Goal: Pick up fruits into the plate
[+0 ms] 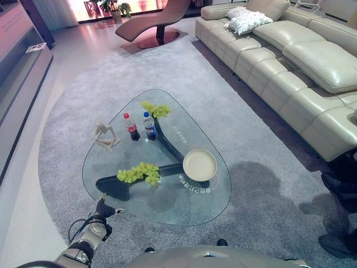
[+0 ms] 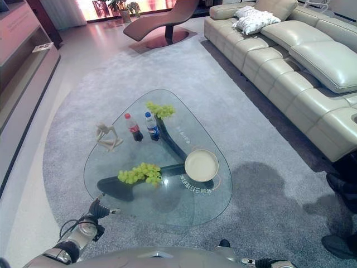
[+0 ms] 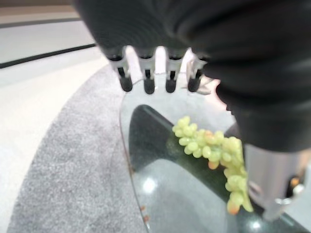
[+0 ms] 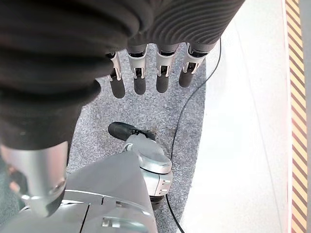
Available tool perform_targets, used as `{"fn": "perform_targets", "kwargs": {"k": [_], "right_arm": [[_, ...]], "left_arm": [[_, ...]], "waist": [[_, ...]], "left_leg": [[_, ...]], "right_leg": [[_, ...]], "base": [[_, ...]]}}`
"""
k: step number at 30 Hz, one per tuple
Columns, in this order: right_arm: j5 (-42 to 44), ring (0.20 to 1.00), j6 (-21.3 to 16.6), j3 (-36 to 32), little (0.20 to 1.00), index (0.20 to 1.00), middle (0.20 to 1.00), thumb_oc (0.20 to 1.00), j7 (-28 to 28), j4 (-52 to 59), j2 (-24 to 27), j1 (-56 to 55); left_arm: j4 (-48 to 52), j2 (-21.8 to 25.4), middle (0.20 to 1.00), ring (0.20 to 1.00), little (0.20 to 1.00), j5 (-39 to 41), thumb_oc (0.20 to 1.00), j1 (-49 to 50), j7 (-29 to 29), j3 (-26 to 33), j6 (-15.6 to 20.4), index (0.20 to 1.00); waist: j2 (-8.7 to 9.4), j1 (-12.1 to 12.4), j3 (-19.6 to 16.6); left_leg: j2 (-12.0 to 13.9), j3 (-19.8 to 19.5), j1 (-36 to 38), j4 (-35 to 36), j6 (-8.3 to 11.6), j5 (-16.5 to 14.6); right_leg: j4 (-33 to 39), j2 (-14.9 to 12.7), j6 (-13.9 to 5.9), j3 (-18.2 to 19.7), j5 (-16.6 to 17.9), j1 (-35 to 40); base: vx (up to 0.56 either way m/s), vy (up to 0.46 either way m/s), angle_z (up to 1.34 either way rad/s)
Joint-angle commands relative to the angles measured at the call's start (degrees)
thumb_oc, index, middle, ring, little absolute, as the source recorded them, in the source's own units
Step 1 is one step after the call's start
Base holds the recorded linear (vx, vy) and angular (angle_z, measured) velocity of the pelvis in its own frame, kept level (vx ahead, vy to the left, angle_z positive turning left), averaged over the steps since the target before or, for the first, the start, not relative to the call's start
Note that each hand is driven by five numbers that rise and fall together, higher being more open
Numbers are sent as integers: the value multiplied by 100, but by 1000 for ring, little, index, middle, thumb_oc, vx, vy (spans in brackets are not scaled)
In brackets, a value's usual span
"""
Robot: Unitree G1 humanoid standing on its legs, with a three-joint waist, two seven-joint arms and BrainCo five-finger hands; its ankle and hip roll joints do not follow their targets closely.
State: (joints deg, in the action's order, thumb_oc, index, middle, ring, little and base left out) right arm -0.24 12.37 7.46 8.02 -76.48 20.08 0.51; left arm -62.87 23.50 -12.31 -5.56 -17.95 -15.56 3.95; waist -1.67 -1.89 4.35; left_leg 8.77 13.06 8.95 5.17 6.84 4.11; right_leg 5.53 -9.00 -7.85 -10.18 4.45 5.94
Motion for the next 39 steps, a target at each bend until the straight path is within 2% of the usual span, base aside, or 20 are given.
{"fn": "perform_targets", "kwargs": {"k": [1,14,24,26,34,39], "right_arm": [[-65,1000,-23,41,1000,1000,1000,1000,-2,-462,42,449],[-66,1000,17,36,1000,1000,1000,1000,13,-482,99,349],[-23,1000,-88,135,1000,1000,1000,1000,-17,-366,243,283],[5,1000,-98,176,1000,1000,1000,1000,-36,-309,271,303],[180,1000,-155,328,1000,1000,1000,1000,-55,-39,493,616],[286,1000,-160,438,1000,1000,1000,1000,-132,151,598,849]], "left_arm": [[-324,211,1000,1000,1000,19,1000,-516,-302,268,124,1000],[75,748,1000,1000,1000,-527,1000,-790,-710,286,52,1000],[864,1433,1000,1000,1000,-1552,1000,-1332,-931,0,-103,1000],[984,1548,1000,1000,1000,-1689,1000,-1474,-900,-102,-162,1000],[925,2006,1000,1000,1000,-2162,1000,-2380,-537,-632,-13,1000],[767,2176,1000,1000,1000,-2221,1000,-2844,-497,-947,42,1000]], "waist": [[91,-31,150],[58,-82,171],[51,-170,406],[56,-189,467],[67,-334,950],[109,-410,1283]], "left_leg": [[-68,-164,-22,-100,-174,-497],[-64,-117,-29,-102,-162,-495],[-112,-12,-273,-133,-189,-453],[-123,4,-362,-147,-194,-442],[-170,57,-792,-190,-205,-369],[-206,87,-1152,-429,-214,-385]], "right_leg": [[-156,-93,-87,-157,-403,204],[-150,-118,-126,-158,-374,182],[-171,-121,-143,-65,-281,-114],[-190,-117,-142,-33,-263,-221],[-266,-68,-98,140,-197,-706],[-405,-46,-48,272,-178,-1069]], "base": [[0,0,0],[0,0,0],[-28,11,-2],[-69,18,-3],[-111,29,-6],[-117,26,-4]]}}
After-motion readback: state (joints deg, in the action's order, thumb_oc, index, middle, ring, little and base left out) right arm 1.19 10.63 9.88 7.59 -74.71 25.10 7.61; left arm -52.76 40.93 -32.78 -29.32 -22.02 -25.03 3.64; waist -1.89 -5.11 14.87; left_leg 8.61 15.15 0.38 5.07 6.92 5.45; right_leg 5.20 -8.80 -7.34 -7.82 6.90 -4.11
